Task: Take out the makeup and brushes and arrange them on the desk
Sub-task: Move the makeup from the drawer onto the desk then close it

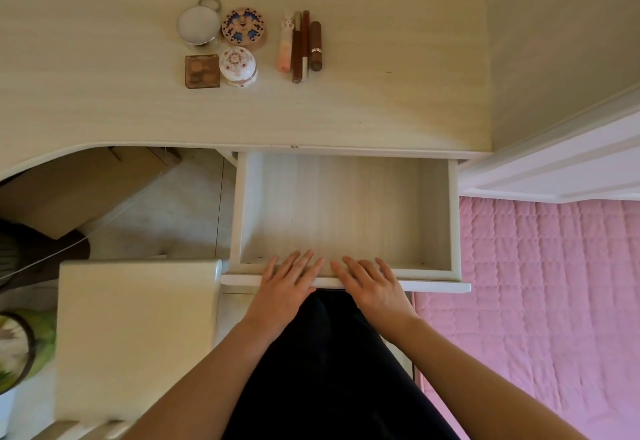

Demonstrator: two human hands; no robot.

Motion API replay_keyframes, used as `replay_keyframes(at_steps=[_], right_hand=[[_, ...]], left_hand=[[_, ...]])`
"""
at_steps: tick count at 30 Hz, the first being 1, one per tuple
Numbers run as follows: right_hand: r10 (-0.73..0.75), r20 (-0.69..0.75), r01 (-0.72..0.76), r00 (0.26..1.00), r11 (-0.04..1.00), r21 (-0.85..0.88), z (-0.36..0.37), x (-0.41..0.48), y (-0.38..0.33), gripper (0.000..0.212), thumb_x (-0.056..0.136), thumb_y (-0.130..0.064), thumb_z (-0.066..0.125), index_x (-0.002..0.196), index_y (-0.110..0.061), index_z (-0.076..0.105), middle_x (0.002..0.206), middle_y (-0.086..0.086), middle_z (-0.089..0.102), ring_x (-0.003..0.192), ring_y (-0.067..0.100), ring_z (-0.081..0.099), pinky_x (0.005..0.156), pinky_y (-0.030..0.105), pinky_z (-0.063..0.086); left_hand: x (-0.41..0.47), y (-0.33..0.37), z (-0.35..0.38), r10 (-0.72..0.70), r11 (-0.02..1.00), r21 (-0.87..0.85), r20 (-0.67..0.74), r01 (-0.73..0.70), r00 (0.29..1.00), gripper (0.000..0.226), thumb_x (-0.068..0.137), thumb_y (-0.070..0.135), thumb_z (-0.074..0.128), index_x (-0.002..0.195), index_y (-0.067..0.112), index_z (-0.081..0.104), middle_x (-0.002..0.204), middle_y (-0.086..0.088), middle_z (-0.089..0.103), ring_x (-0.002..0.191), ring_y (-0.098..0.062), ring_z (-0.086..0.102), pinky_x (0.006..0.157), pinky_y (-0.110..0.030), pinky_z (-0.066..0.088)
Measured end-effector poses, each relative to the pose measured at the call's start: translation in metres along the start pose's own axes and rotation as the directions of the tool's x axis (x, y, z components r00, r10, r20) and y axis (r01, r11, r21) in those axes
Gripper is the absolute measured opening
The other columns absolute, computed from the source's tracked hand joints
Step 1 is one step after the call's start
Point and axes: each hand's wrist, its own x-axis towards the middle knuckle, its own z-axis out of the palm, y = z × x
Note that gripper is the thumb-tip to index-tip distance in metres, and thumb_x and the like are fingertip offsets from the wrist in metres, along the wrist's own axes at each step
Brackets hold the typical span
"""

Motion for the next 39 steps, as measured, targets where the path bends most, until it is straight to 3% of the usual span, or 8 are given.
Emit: replay_keyframes(at_steps=[6,13,23,29,33,36,37,39], right_hand=[[0.003,-0.088,-0.003,0.996,1.000,-0.003,-0.006,0.019,0.012,0.054,0.087,-0.014,0.028,0.136,-0.012,0.051,0.125,0.013,0.061,0.102,0.030,0.064,0.093,0.051,0.049],[-0.007,-0.122,0.002,0.993,0.999,-0.043,-0.020,0.052,0.033,0.069,0.076,-0.002,0.066,0.141,-0.013,0.044,0.132,0.013,0.057,0.115,0.032,0.059,0.100,0.052,0.044],[0.058,-0.157,-0.066,0.986,0.997,-0.046,-0.036,0.081,0.044,0.057,0.087,-0.005,0.059,0.141,-0.016,0.045,0.136,0.009,0.055,0.121,0.030,0.055,0.101,0.047,0.042],[0.084,-0.301,-0.052,0.950,0.992,0.113,-0.044,0.088,0.035,0.050,0.064,0.008,0.077,0.112,-0.003,0.067,0.115,0.015,0.067,0.105,0.031,0.065,0.089,0.041,0.053],[0.041,-0.320,0.033,0.947,0.975,0.222,-0.048,0.072,0.020,0.051,0.066,0.009,0.076,0.114,-0.002,0.065,0.114,0.013,0.067,0.108,0.029,0.064,0.087,0.037,0.054],[0.125,-0.281,-0.008,0.952,0.923,0.384,-0.047,0.053,0.020,0.032,0.083,0.000,0.065,0.113,-0.010,0.064,0.102,0.006,0.065,0.096,0.023,0.062,0.077,0.027,0.056],[0.230,-0.224,-0.093,0.947,0.865,0.492,-0.047,0.046,0.021,0.023,0.089,-0.006,0.059,0.111,-0.012,0.063,0.098,0.003,0.064,0.090,0.019,0.060,0.074,0.020,0.053],[0.508,-0.046,-0.335,0.860,0.630,0.700,-0.044,0.038,0.027,0.015,0.094,-0.017,0.053,0.105,-0.017,0.064,0.088,-0.006,0.061,0.080,0.003,0.057,0.067,0.005,0.043]], left_hand=[[0.023,-0.012,-0.003,-0.006,1.000,0.004,-0.064,0.006,0.998,0.056,0.088,0.037,0.062,0.140,0.021,0.047,0.137,-0.001,0.055,0.119,-0.022,0.057,0.103,-0.049,0.040],[0.062,-0.026,-0.012,-0.037,0.998,0.041,-0.076,0.041,0.996,0.056,0.086,0.035,0.065,0.138,0.020,0.049,0.132,-0.004,0.058,0.118,-0.026,0.057,0.104,-0.051,0.039],[0.094,-0.033,-0.022,-0.084,0.994,0.059,-0.162,0.095,0.983,0.049,0.087,0.029,0.066,0.133,0.014,0.055,0.125,-0.009,0.061,0.115,-0.031,0.058,0.104,-0.052,0.041],[0.096,-0.030,-0.032,-0.147,0.989,-0.055,-0.220,0.139,0.964,0.038,0.088,0.024,0.067,0.122,0.009,0.062,0.118,-0.010,0.063,0.110,-0.032,0.059,0.099,-0.048,0.045],[0.069,-0.023,-0.038,-0.149,0.980,-0.162,-0.210,0.116,0.966,0.038,0.094,0.024,0.054,0.126,0.005,0.059,0.129,-0.011,0.059,0.124,-0.031,0.052,0.105,-0.047,0.042],[0.051,-0.016,-0.047,-0.288,0.887,-0.413,-0.150,0.205,0.946,0.037,0.097,0.025,0.046,0.126,0.008,0.058,0.132,-0.007,0.057,0.126,-0.023,0.049,0.105,-0.039,0.041],[0.048,-0.014,-0.050,-0.359,0.821,-0.512,-0.122,0.252,0.925,0.037,0.097,0.027,0.044,0.126,0.009,0.057,0.129,-0.005,0.058,0.123,-0.020,0.051,0.103,-0.033,0.042],[0.045,-0.010,-0.056,-0.553,0.610,-0.689,-0.016,0.392,0.833,0.034,0.099,0.031,0.043,0.125,0.013,0.057,0.122,0.001,0.061,0.114,-0.013,0.054,0.096,-0.024,0.042]])
